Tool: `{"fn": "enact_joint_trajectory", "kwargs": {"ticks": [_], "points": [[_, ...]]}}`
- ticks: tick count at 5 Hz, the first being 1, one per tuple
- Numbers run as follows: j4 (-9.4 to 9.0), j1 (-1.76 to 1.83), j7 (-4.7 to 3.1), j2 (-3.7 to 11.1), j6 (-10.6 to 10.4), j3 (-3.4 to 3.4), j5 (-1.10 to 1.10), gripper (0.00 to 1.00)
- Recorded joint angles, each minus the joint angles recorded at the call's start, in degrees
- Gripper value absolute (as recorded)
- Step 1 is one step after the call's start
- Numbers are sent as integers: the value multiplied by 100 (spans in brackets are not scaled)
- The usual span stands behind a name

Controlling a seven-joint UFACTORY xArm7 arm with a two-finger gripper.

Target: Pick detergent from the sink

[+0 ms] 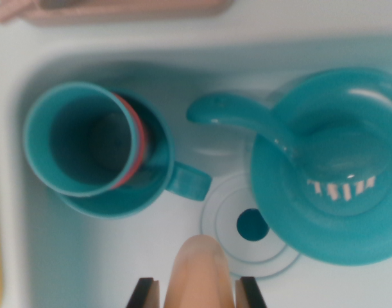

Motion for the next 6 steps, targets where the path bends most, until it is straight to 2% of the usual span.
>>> {"fn": "enact_joint_trajectory", "kwargs": {"ticks": [1,2,3,4,5,6], "points": [[149,0,11,-44,192,0,-7,100],[149,0,11,-44,192,0,-7,100],[319,0,24,-94,412,0,-16,100],[319,0,24,-94,412,0,-16,100],[504,0,37,-148,651,1,-25,100],[504,0,37,-148,651,1,-25,100]]}}
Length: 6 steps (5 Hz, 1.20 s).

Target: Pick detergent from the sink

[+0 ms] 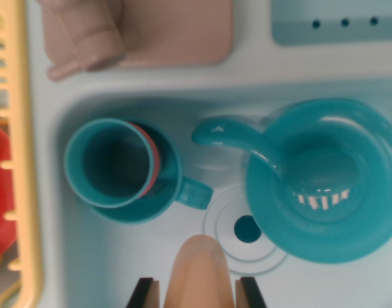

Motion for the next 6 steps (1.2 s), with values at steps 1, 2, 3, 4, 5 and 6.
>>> {"fn": "enact_joint_trajectory", "kwargs": {"ticks": [1,2,3,4,5,6], "points": [[193,0,14,-57,249,0,-10,100],[193,0,14,-57,249,0,-10,100],[395,0,29,-115,509,1,-20,100],[395,0,29,-115,509,1,-20,100],[591,0,44,-173,763,1,-30,100],[591,0,44,-173,763,1,-30,100]]}}
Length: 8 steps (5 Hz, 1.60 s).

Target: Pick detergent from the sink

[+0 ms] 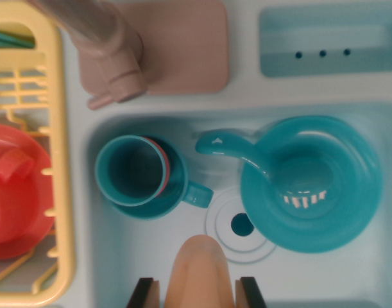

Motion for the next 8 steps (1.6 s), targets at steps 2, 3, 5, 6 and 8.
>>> {"fn": "enact_joint_trajectory", "kwargs": {"ticks": [2,3,5,6,8], "points": [[210,0,16,-61,271,0,-10,100],[432,0,32,-126,557,1,-22,100],[641,1,47,-188,827,1,-32,100],[641,1,47,-188,827,1,-32,100],[836,1,62,-245,1079,1,-42,100]]}}
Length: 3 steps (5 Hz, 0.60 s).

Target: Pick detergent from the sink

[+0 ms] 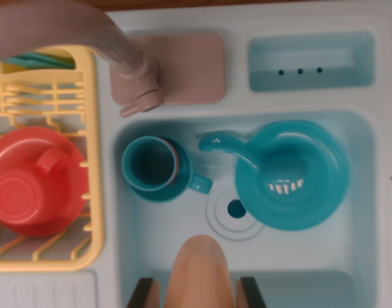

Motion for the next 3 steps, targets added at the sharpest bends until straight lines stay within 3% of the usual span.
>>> {"fn": "enact_joint_trajectory", "kwargs": {"ticks": [1,2,3], "points": [[203,0,15,-59,262,0,-10,100],[203,0,15,-59,262,0,-10,100],[397,0,29,-116,512,1,-20,100]]}}
